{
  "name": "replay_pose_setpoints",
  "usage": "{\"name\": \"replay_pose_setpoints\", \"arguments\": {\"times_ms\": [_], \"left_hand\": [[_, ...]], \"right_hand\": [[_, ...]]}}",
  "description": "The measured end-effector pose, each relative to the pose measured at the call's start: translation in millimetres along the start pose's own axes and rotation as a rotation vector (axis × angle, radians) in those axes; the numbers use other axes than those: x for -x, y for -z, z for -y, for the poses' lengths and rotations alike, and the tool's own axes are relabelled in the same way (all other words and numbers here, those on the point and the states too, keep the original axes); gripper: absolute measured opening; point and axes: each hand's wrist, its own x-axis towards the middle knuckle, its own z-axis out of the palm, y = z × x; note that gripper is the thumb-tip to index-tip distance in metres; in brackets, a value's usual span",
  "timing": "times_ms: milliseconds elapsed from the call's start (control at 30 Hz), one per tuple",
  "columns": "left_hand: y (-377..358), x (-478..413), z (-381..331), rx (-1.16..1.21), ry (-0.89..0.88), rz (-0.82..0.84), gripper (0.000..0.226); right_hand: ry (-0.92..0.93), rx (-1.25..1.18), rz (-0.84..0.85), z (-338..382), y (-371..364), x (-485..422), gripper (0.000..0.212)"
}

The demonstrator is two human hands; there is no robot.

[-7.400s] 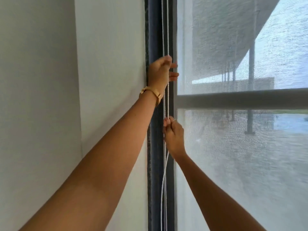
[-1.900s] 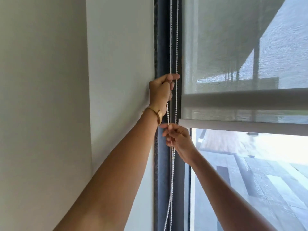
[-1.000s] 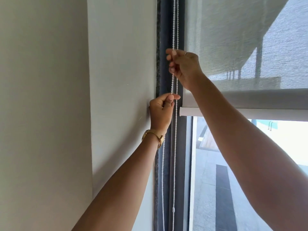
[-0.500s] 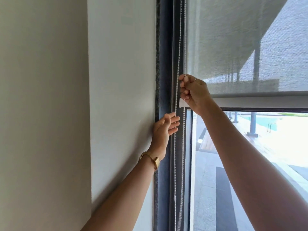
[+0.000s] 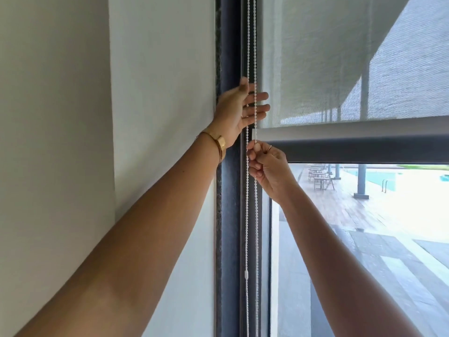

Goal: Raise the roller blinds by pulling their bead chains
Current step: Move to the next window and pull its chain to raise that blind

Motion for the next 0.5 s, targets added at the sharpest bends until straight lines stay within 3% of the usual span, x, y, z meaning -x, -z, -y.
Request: {"name": "replay_pose_setpoints", "arguments": {"times_ms": [200, 500], "left_hand": [[5, -12, 11, -0.031, -0.024, -0.150, 0.029], [21, -6, 21, -0.097, -0.029, -0.161, 0.031]], "right_hand": [[-0.015, 0.145, -0.005, -11, -4, -5, 0.024], [-0.126, 0.132, 0.006, -56, 2, 36, 0.028]]}}
